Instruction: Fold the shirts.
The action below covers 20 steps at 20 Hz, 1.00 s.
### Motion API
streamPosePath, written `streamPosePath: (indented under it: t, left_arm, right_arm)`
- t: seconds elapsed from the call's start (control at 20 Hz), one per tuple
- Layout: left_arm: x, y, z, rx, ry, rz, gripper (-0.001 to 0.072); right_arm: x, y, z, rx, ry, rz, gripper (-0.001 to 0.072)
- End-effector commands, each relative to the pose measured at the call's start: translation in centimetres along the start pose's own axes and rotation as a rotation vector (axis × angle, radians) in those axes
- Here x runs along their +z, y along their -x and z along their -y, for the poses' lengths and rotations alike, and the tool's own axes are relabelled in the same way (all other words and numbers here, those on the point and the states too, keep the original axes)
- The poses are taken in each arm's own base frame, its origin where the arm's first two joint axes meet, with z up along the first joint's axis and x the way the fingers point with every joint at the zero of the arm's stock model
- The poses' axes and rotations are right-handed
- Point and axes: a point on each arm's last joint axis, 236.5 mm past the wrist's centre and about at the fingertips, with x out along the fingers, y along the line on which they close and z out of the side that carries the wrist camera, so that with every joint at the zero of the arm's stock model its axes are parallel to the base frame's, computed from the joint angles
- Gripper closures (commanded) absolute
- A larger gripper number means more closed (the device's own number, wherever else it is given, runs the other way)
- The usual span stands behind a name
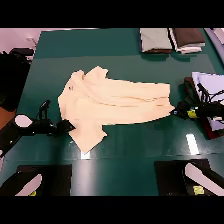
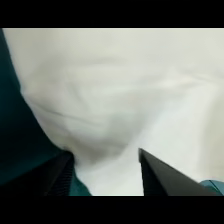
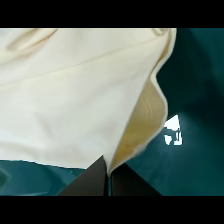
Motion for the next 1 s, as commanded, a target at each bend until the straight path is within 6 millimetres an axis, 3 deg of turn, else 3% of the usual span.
streamPosePath:
  t: [0.0,0.1,0.2,0.3,0.4,0.45,0.55,0.65,0.75,0.85,0.95]
  left_arm:
    - [0.9,-0.2,0.6,-0.031,0.013,0.044,0.0244]
    - [1.0,-0.2,0.7,-0.033,0.012,0.045,0.0657]
    - [2.3,0.9,1.8,-0.044,-0.021,0.068,0.0684]
    - [5.4,4.3,4.9,-0.068,-0.115,0.141,0.0685]
    - [9.6,11.7,9.6,-0.085,-0.274,0.332,0.0685]
    - [11.4,17.0,12.3,-0.080,-0.361,0.460,0.0685]
    - [12.6,28.5,17.5,-0.075,-0.516,0.721,0.0685]
    - [10.9,40.1,22.1,-0.099,-0.614,0.984,0.0685]
    - [7.0,49.7,25.8,-0.153,-0.698,1.202,0.0685]
    - [2.6,56.8,28.0,-0.205,-0.761,1.378,0.0685]
    - [-0.9,61.6,29.1,-0.239,-0.800,1.514,0.0686]
  right_arm:
    - [-0.3,0.0,-0.1,0.005,0.000,-0.013,0.0689]
    - [-0.3,0.1,-0.2,0.005,0.004,-0.009,0.0689]
    - [0.6,1.3,-1.1,0.007,0.037,0.024,0.0690]
    - [2.4,4.0,-3.3,0.017,0.109,0.078,0.0689]
    - [4.4,8.2,-6.6,0.023,0.214,0.173,0.0689]
    - [5.6,11.0,-8.6,0.022,0.276,0.242,0.0689]
    - [7.1,16.8,-12.7,0.013,0.398,0.392,0.0689]
    - [7.6,22.8,-17.0,0.001,0.515,0.555,0.0689]
    - [7.0,28.1,-20.8,-0.001,0.596,0.688,0.0690]
    - [5.8,32.4,-23.9,-0.003,0.662,0.793,0.0690]
    - [4.8,35.8,-26.0,-0.018,0.706,0.867,0.0690]
